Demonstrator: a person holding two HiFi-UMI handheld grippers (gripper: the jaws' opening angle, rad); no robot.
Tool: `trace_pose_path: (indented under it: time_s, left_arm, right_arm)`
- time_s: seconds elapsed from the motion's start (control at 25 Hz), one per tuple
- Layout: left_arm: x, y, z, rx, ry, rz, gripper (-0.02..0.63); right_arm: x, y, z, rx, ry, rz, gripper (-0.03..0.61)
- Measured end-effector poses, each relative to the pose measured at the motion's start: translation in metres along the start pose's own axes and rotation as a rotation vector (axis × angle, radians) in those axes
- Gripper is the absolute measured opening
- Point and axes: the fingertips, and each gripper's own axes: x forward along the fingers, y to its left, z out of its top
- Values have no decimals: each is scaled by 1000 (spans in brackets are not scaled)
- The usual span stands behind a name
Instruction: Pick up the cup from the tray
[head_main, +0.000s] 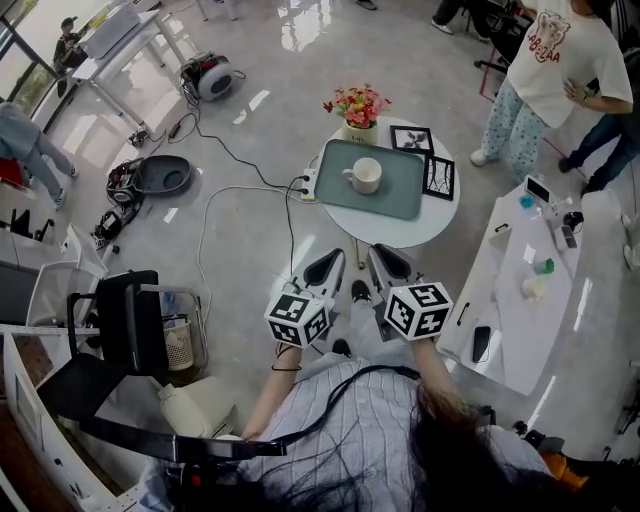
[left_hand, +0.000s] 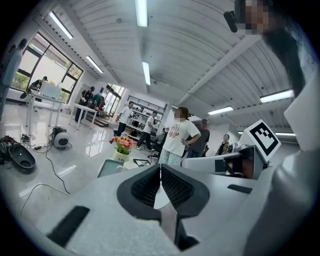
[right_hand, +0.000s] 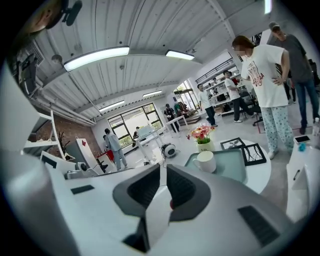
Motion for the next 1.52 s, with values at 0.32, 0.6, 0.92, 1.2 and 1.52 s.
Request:
trace_pose_path:
  time_s: [0.32, 0.6, 0.92, 1.2, 1.52]
  left_arm:
    - [52, 24, 10, -27, 16, 20, 14]
    - [86, 45, 13, -50, 35, 46, 14]
    - [126, 63, 10, -50, 57, 34, 14]
    - [155, 83, 4, -59, 94, 38, 14]
    - [176, 104, -1, -50, 132, 59, 14]
  right_arm:
    - [46, -40, 21, -14, 55, 8, 54]
    - [83, -76, 25, 23, 111, 16, 55]
    - [132, -126, 15, 22, 176, 36, 61]
    - [178, -155, -7, -61, 280, 84, 179]
    - [219, -179, -53, -176, 411, 111, 329]
